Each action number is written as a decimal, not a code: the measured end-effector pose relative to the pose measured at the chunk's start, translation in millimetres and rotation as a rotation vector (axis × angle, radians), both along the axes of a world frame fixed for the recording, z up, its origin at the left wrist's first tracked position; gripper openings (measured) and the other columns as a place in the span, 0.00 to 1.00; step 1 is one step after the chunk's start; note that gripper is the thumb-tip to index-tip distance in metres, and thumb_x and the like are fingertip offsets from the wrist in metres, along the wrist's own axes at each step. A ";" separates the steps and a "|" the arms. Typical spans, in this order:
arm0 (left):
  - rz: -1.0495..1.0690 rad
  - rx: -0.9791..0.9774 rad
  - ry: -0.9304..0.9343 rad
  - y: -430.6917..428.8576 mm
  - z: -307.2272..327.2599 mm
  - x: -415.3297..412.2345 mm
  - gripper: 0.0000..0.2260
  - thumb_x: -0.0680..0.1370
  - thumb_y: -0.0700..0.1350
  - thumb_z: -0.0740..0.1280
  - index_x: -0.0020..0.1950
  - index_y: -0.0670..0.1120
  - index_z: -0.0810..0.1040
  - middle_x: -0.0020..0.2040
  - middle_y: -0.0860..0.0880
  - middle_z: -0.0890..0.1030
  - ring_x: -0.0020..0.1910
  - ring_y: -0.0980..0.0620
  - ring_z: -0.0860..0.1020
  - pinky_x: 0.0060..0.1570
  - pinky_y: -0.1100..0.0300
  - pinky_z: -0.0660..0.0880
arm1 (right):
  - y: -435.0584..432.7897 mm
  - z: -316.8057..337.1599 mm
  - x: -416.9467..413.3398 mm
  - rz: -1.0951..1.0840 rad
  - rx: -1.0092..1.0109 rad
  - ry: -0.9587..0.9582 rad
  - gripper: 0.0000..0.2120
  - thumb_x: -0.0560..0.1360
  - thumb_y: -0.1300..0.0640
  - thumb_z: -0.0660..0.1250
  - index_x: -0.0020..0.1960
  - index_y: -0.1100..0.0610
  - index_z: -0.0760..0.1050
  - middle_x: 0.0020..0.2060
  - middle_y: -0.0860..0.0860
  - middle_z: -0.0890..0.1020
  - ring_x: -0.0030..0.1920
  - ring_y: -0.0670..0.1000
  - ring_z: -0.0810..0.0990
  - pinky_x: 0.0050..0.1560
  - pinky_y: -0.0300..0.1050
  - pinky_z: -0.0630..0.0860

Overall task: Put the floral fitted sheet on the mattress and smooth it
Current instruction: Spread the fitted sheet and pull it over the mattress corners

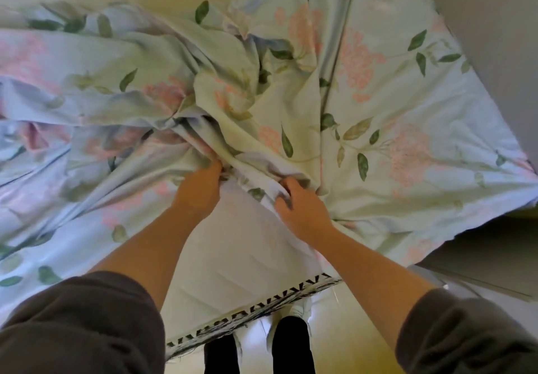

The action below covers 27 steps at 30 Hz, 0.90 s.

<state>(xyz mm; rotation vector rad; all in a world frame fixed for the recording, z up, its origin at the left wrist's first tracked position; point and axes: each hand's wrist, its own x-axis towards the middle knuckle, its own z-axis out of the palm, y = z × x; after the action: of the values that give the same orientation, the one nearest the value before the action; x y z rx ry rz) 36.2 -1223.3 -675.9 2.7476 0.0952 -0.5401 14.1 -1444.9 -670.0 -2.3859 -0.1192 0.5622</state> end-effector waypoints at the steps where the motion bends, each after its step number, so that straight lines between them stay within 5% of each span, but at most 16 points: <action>1: 0.048 -0.096 0.037 5.1 3.2 -8.6 0.13 0.81 0.42 0.58 0.66 0.43 0.68 0.52 0.40 0.79 0.50 0.37 0.78 0.48 0.47 0.73 | -0.5 4.3 -5.0 0.095 -0.068 -0.036 0.20 0.76 0.48 0.62 0.65 0.54 0.66 0.41 0.49 0.78 0.39 0.55 0.78 0.39 0.45 0.71; 3: -0.059 -0.073 0.172 15.0 8.9 -26.9 0.18 0.82 0.48 0.55 0.71 0.46 0.61 0.53 0.40 0.79 0.50 0.38 0.78 0.49 0.48 0.74 | -1.2 10.8 -8.2 0.338 -0.271 -0.057 0.25 0.76 0.45 0.62 0.70 0.51 0.62 0.51 0.50 0.78 0.45 0.56 0.79 0.39 0.45 0.72; 5: -0.302 0.099 0.317 22.7 13.7 -44.5 0.23 0.81 0.53 0.56 0.74 0.50 0.56 0.55 0.42 0.79 0.52 0.41 0.78 0.47 0.52 0.73 | 1.8 16.8 -5.8 0.476 -0.469 -0.073 0.19 0.78 0.49 0.61 0.68 0.49 0.65 0.55 0.51 0.79 0.48 0.56 0.80 0.42 0.48 0.75; 9: -0.573 0.452 0.174 45.5 30.7 -50.9 0.12 0.80 0.45 0.58 0.63 0.51 0.69 0.50 0.49 0.80 0.48 0.47 0.80 0.42 0.56 0.71 | 10.4 33.6 2.2 0.267 -0.363 -0.116 0.14 0.79 0.55 0.59 0.63 0.54 0.75 0.60 0.53 0.76 0.56 0.56 0.77 0.54 0.51 0.75; 12: -0.685 0.468 0.247 69.0 43.2 -46.7 0.13 0.81 0.52 0.56 0.63 0.51 0.72 0.56 0.49 0.77 0.53 0.47 0.78 0.49 0.55 0.72 | 9.9 48.1 12.3 -0.064 -0.170 -0.140 0.11 0.77 0.55 0.62 0.51 0.62 0.77 0.49 0.56 0.77 0.50 0.56 0.75 0.48 0.46 0.71; 14: -0.532 0.376 0.292 78.4 52.7 -43.4 0.18 0.80 0.60 0.54 0.62 0.51 0.73 0.57 0.48 0.75 0.54 0.47 0.75 0.51 0.53 0.71 | 9.1 58.6 17.3 -0.195 -0.096 -0.137 0.07 0.75 0.59 0.64 0.45 0.64 0.76 0.42 0.56 0.76 0.43 0.55 0.74 0.41 0.43 0.67; 16: -0.320 0.318 0.082 78.3 61.8 -34.1 0.18 0.80 0.56 0.55 0.64 0.48 0.71 0.59 0.46 0.74 0.54 0.45 0.74 0.47 0.52 0.73 | 12.4 69.0 17.1 -0.257 0.003 -0.076 0.05 0.73 0.66 0.61 0.41 0.64 0.75 0.35 0.54 0.75 0.38 0.53 0.73 0.38 0.42 0.65; 19: -0.303 0.307 -0.265 56.8 72.5 -11.5 0.27 0.77 0.50 0.63 0.74 0.47 0.60 0.69 0.42 0.67 0.61 0.41 0.71 0.53 0.47 0.73 | 19.4 86.0 12.6 -0.273 0.193 0.118 0.12 0.72 0.71 0.55 0.36 0.63 0.75 0.31 0.53 0.74 0.35 0.51 0.70 0.35 0.40 0.68; 22: -0.355 0.440 -0.331 40.8 83.3 15.3 0.26 0.74 0.46 0.68 0.71 0.50 0.67 0.70 0.41 0.66 0.68 0.39 0.65 0.63 0.42 0.65 | 20.3 96.1 5.6 -0.205 0.259 0.188 0.12 0.69 0.61 0.55 0.28 0.53 0.60 0.21 0.42 0.63 0.24 0.43 0.61 0.24 0.33 0.59; 25: -0.439 0.565 -0.105 40.6 89.6 26.5 0.10 0.78 0.44 0.62 0.59 0.46 0.77 0.59 0.41 0.77 0.65 0.39 0.71 0.67 0.39 0.62 | 1.8 93.4 7.3 -0.163 0.088 0.175 0.12 0.68 0.57 0.56 0.28 0.52 0.58 0.19 0.42 0.61 0.22 0.43 0.58 0.24 0.36 0.56; 27: -0.437 0.332 0.239 39.3 84.7 7.8 0.12 0.81 0.48 0.59 0.60 0.46 0.76 0.59 0.44 0.79 0.60 0.43 0.76 0.62 0.48 0.69 | -18.8 86.6 10.9 -0.066 -0.185 0.204 0.15 0.74 0.59 0.58 0.29 0.54 0.62 0.22 0.47 0.66 0.25 0.48 0.63 0.28 0.41 0.60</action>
<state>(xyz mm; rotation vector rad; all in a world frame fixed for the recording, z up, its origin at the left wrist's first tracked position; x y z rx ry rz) 43.9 -1183.9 -591.2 3.0209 -0.4042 -1.0527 25.0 -1463.8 -583.5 -2.4821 0.1046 0.8112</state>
